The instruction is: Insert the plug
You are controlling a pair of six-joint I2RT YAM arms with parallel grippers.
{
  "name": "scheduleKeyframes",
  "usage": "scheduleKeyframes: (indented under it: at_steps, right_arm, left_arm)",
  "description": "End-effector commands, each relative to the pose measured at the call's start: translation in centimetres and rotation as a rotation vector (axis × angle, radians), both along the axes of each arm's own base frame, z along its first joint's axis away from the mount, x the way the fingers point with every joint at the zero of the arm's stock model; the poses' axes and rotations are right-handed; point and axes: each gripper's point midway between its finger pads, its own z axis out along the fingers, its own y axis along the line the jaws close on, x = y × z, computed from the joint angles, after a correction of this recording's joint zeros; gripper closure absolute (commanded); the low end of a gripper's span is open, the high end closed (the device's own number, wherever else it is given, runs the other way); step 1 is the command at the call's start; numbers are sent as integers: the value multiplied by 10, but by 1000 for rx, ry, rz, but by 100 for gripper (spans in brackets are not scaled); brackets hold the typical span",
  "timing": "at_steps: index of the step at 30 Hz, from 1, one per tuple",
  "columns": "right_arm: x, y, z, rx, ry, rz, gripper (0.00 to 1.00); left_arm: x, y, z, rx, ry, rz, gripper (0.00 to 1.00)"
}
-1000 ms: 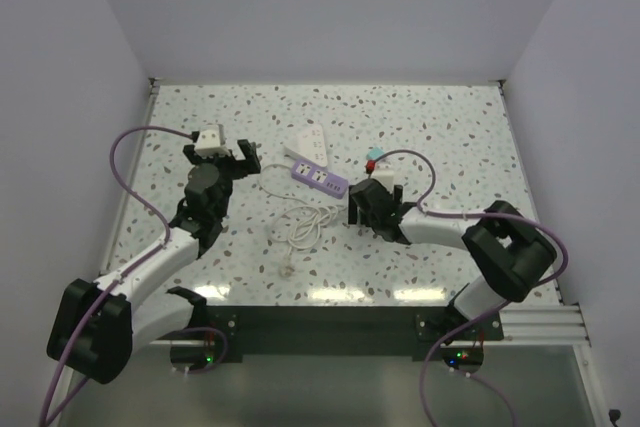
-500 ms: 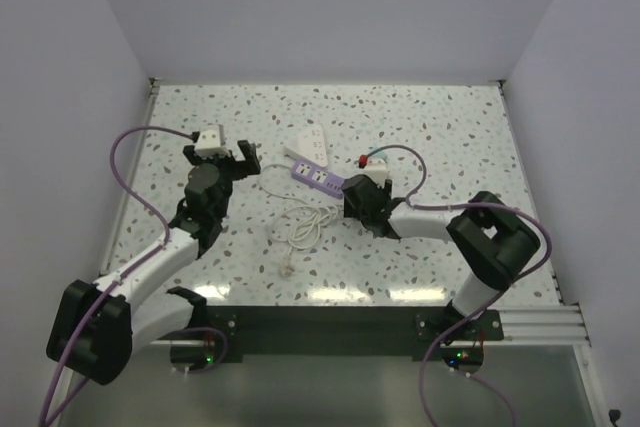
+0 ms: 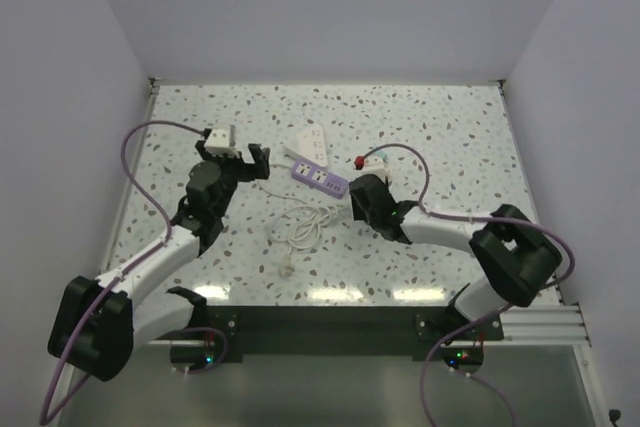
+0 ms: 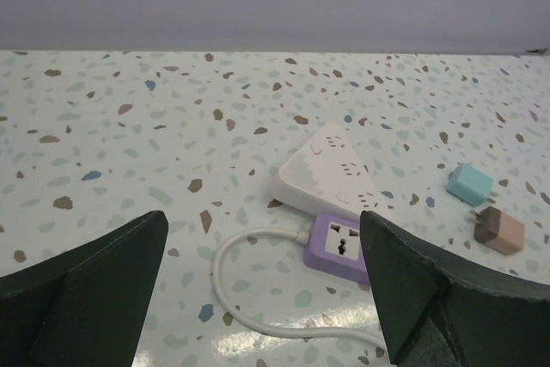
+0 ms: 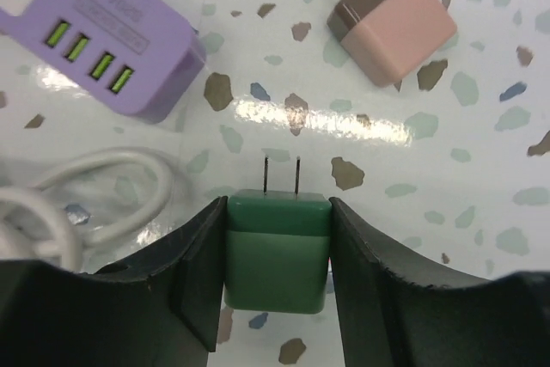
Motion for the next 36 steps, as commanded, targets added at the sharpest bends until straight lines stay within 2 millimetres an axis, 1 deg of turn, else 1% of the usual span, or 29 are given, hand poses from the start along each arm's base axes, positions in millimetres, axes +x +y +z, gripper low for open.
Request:
scheduleKeyframes:
  at_steps: [1,2,3,4,5,6,7,8,9,10,11,12,15,16,17,19,21,25,28,29,36]
  right_arm:
    - [7,17,68,35,-175,205,57]
    - [8,18,81,1,-215,267,56]
    - [8,23,93,7,-253,315,55]
    - [3,32,104,27,-279,395,54]
    - [0,33,120,3,-336,466,53]
    - [-2,37,132,14,-376,506,53]
    - [-11,45,136,34,-389,584,52]
    - [-15,46,151,46,-438,618,52]
    - [-17,51,160,65,-472,647,52]
    - [-25,59,163,92,-481,712,52]
    - [-28,60,172,98,-508,734,52]
    - [-28,60,173,90,-510,740,52]
    - [-36,68,181,104,-517,813,52]
    - [-38,70,182,109,-520,827,52]
    - [-41,72,183,117,-524,845,52]
    - [-47,76,186,140,-531,885,52]
    - [-52,80,187,150,-531,911,52]
    - [-53,82,188,143,-530,921,52]
    - [-54,85,190,144,-529,936,52]
    - [-54,86,187,141,-522,939,53]
    - [-56,92,188,129,-518,963,53]
  left_arm:
    - [1,-43,30,-1,-65,-233,0]
    - [-2,-52,27,3,-49,-281,0]
    - [-3,-59,27,2,-43,-324,0]
    - [-4,-66,23,0,-24,-363,0]
    - [-9,-79,25,-8,-14,-439,0]
    - [-11,-84,25,-16,-5,-475,0]
    - [-16,-96,24,-36,13,-545,0]
    - [-19,-102,24,-48,24,-580,0]
    - [-22,-108,25,-62,30,-617,0]
    - [-30,-118,24,-90,48,-688,0]
    - [-34,-123,26,-105,41,-723,0]
    - [-37,-126,27,-116,44,-751,0]
    - [-46,-136,31,-163,44,-825,0]
    - [-51,-140,29,-189,63,-859,0]
    - [-54,-143,34,-202,45,-881,0]
    - [-59,-150,31,-234,70,-930,0]
    - [-63,-156,33,-247,63,-961,0]
    - [-68,-168,28,-259,98,-1006,0]
    - [-77,-178,27,-272,113,-1057,0]
    - [-80,-182,28,-275,114,-1073,0]
    - [-87,-200,23,-277,144,-1118,0]
